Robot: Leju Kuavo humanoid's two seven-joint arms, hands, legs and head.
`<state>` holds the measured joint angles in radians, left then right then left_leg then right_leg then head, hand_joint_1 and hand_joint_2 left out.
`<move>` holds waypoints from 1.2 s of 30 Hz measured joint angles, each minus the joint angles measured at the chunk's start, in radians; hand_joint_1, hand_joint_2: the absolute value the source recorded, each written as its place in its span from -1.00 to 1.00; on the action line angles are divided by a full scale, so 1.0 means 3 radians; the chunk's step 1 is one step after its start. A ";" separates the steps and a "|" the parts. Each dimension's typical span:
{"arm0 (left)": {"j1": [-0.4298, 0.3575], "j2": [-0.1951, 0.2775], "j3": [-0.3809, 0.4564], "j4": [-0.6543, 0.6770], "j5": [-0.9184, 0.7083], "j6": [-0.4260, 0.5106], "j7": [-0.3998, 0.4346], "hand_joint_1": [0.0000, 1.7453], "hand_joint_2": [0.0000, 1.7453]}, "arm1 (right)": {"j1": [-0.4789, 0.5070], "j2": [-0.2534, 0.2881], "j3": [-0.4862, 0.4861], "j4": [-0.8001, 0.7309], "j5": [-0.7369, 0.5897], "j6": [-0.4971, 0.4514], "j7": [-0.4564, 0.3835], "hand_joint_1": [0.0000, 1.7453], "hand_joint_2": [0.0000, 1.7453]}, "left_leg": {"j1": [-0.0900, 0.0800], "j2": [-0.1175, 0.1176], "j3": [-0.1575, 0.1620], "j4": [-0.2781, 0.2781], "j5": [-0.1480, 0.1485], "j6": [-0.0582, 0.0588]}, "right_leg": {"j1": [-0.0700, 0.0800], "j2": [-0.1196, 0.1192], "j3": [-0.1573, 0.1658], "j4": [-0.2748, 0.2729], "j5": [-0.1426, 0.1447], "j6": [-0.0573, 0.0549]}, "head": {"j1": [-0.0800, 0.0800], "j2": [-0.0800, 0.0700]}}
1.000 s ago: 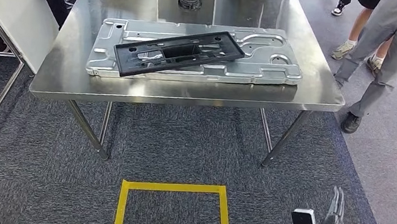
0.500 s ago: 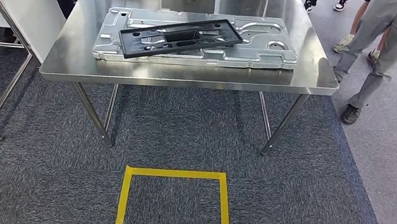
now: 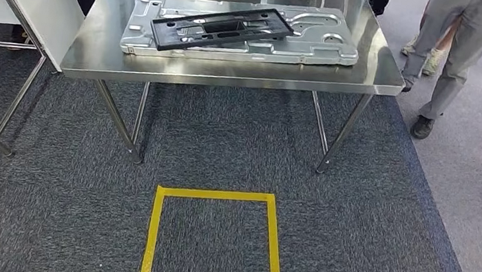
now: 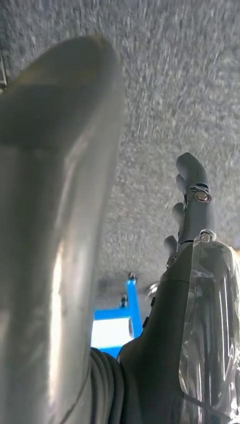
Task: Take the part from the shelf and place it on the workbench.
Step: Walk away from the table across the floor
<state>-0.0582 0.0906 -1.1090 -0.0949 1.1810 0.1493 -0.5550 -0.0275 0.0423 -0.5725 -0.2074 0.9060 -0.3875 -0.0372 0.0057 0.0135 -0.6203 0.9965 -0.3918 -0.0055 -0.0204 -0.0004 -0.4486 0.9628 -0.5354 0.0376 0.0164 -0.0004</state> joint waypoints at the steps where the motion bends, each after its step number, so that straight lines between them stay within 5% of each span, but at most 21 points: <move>1: 0.0001 0.0000 -0.0006 0.0000 0.0000 -0.0002 0.0000 -1.00 -1.00 | 0.0000 0.0005 0.0000 0.0003 0.0000 0.0005 -0.0004 -1.00 -1.00 | 0.0004 -0.0002 -0.0008 -0.0006 0.0026 -0.0022 | 0.0001 -0.0001 -0.0025 0.0001 0.0023 -0.0036 | -0.0002 0.0000; 2: 0.0003 0.0000 -0.0011 0.0000 0.0000 -0.0003 0.0000 -1.00 -1.00 | -0.0002 0.0011 0.0000 0.0006 0.0000 0.0010 -0.0006 -1.00 -1.00 | 0.0011 -0.0006 -0.0024 0.0006 0.0012 -0.0041 | 0.0001 -0.0007 -0.0048 -0.0004 0.0051 -0.0067 | -0.0002 0.0000; 4: 0.0011 0.0001 -0.0017 0.0000 0.0000 -0.0005 0.0000 -1.00 -1.00 | -0.0006 0.0018 0.0000 0.0012 0.0000 0.0025 -0.0010 -1.00 -1.00 | 0.0025 -0.0014 -0.0085 0.0177 -0.0204 -0.0069 | -0.0001 -0.0022 -0.0117 -0.0011 0.0126 -0.0132 | -0.0013 0.0000; 6: 0.0012 0.0001 -0.0017 0.0000 0.0000 -0.0006 -0.0001 -1.00 -1.00 | -0.0008 0.0021 0.0000 0.0015 0.0000 0.0039 -0.0018 -1.00 -1.00 | 0.0030 -0.0016 -0.0173 0.0577 -0.0565 -0.0084 | 0.0014 -0.0032 -0.0207 -0.0005 0.0200 -0.0163 | -0.0026 0.0000; 8: 0.0008 0.0000 -0.0017 0.0000 0.0000 -0.0006 -0.0003 -1.00 -1.00 | -0.0008 0.0022 0.0000 0.0017 -0.0001 0.0050 -0.0037 -1.00 -1.00 | 0.0030 -0.0017 -0.0191 0.0937 -0.0703 -0.0087 | 0.0032 -0.0035 -0.0319 0.0008 0.0277 -0.0171 | -0.0029 0.0000; 10: 0.0005 0.0000 -0.0017 0.0000 0.0000 0.0002 -0.0004 -1.00 -1.00 | -0.0008 0.0027 -0.0002 0.0020 -0.0014 0.0073 -0.0058 -1.00 -1.00 | 0.0028 -0.0017 -0.0036 0.0933 -0.0536 -0.0070 | 0.0044 -0.0034 -0.0439 0.0027 0.0347 -0.0166 | -0.0030 0.0000; 12: -0.0004 0.0001 -0.0017 0.0000 0.0000 0.0019 0.0000 -1.00 -1.00 | -0.0011 0.0037 -0.0011 0.0020 -0.0044 0.0109 -0.0064 -1.00 -1.00 | 0.0015 -0.0019 0.0322 0.0529 -0.0407 -0.0029 | 0.0056 -0.0032 -0.0526 0.0051 0.0408 -0.0147 | -0.0031 0.0000; 14: -0.0019 0.0004 -0.0015 0.0000 0.0000 0.0035 0.0006 -1.00 -1.00 | -0.0014 0.0049 -0.0027 0.0021 -0.0068 0.0142 -0.0063 -1.00 -1.00 | -0.0006 -0.0018 0.0673 0.0023 -0.0510 0.0014 | 0.0067 -0.0038 -0.0573 0.0078 0.0464 -0.0115 | -0.0028 0.0000; 15: -0.0024 0.0004 -0.0015 0.0000 0.0000 0.0041 0.0008 -1.00 -1.00 | -0.0018 0.0053 -0.0035 0.0022 -0.0077 0.0155 -0.0062 -1.00 -1.00 | -0.0015 -0.0017 0.0764 -0.0135 -0.0571 0.0031 | 0.0068 -0.0042 -0.0587 0.0084 0.0492 -0.0095 | -0.0028 0.0000; 18: -0.0010 -0.0002 -0.0015 0.0000 0.0000 0.0044 0.0022 -1.00 -1.00 | -0.0023 0.0054 -0.0059 0.0023 -0.0101 0.0177 -0.0064 -1.00 -1.00 | -0.0008 -0.0005 0.0734 -0.0208 -0.0548 0.0088 | 0.0053 -0.0039 -0.0635 0.0140 0.0492 -0.0035 | -0.0024 0.0000; 22: 0.0001 -0.0006 -0.0015 0.0000 0.0003 0.0043 0.0032 -1.00 -1.00 | -0.0012 0.0057 -0.0084 0.0025 -0.0119 0.0198 -0.0066 -1.00 -1.00 | -0.0009 0.0005 0.0619 -0.0194 -0.0445 0.0132 | 0.0029 -0.0017 -0.0910 0.0902 0.0010 0.0014 | -0.0009 0.0000; 23: 0.0003 -0.0006 -0.0015 0.0000 0.0004 0.0043 0.0033 -1.00 -1.00 | -0.0010 0.0057 -0.0087 0.0025 -0.0120 0.0204 -0.0067 -1.00 -1.00 | -0.0013 0.0005 0.0584 -0.0179 -0.0429 0.0130 | 0.0027 -0.0016 -0.0938 0.1041 -0.0051 0.0019 | -0.0009 0.0000; 25: 0.0004 -0.0006 -0.0014 0.0000 0.0004 0.0043 0.0034 -1.00 -1.00 | -0.0010 0.0057 -0.0089 0.0025 -0.0120 0.0213 -0.0067 -1.00 -1.00 | -0.0015 0.0005 0.0526 -0.0139 -0.0412 0.0122 | 0.0027 -0.0016 -0.0787 0.0922 0.0003 0.0013 | -0.0009 0.0000; 28: 0.0001 -0.0009 -0.0014 0.0000 0.0004 0.0043 0.0034 -1.00 -1.00 | -0.0016 0.0057 -0.0090 0.0025 -0.0120 0.0215 -0.0070 -1.00 -1.00 | -0.0027 0.0005 0.0476 -0.0085 -0.0407 0.0098 | 0.0042 -0.0016 -0.0341 0.0240 0.0177 -0.0036 | -0.0010 0.0000; 30: -0.0001 -0.0011 -0.0014 0.0000 0.0004 0.0043 0.0034 -1.00 -1.00 | -0.0020 0.0057 -0.0091 0.0025 -0.0124 0.0217 -0.0075 -1.00 -1.00 | -0.0035 0.0004 0.0460 -0.0070 -0.0402 0.0067 | 0.0059 -0.0016 -0.0273 0.0093 0.0184 -0.0070 | -0.0012 0.0000; 32: -0.0002 -0.0011 -0.0014 0.0000 0.0004 0.0045 0.0041 -1.00 -1.00 | -0.0019 0.0059 -0.0102 0.0025 -0.0150 0.0242 -0.0091 -1.00 0.00 | -0.0032 0.0002 0.0456 -0.0063 -0.0401 0.0035 | 0.0052 -0.0019 -0.0282 0.0077 0.0209 -0.0105 | -0.0012 0.0000; 34: -0.0003 -0.0011 -0.0013 0.0000 0.0003 0.0049 0.0060 -1.00 -1.00 | -0.0020 0.0064 -0.0128 0.0025 -0.0192 0.0288 -0.0119 -1.00 1.00 | -0.0026 -0.0008 0.0401 0.0065 -0.0498 0.0004 | 0.0035 -0.0026 -0.0287 0.0046 0.0239 -0.0146 | -0.0023 0.0000; 36: -0.0002 -0.0008 -0.0010 0.0000 0.0001 0.0055 0.0084 -1.00 -1.00 | -0.0020 0.0066 -0.0159 0.0025 -0.0228 0.0328 -0.0139 -1.00 1.00 | -0.0013 -0.0017 0.0225 0.0452 -0.0729 -0.0024 | 0.0032 -0.0029 -0.0307 0.0033 0.0259 -0.0172 | -0.0037 0.0000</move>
<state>-0.0587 0.0883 -1.1122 -0.0950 1.1814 0.1657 -0.5297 -0.0336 0.0622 -0.6203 -0.1999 0.8376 -0.2891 -0.0788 0.0017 0.0085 -0.5528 1.1322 -0.6105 -0.0128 -0.0107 -0.0092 -0.5407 0.9725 -0.4577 -0.0139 0.0052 -0.0004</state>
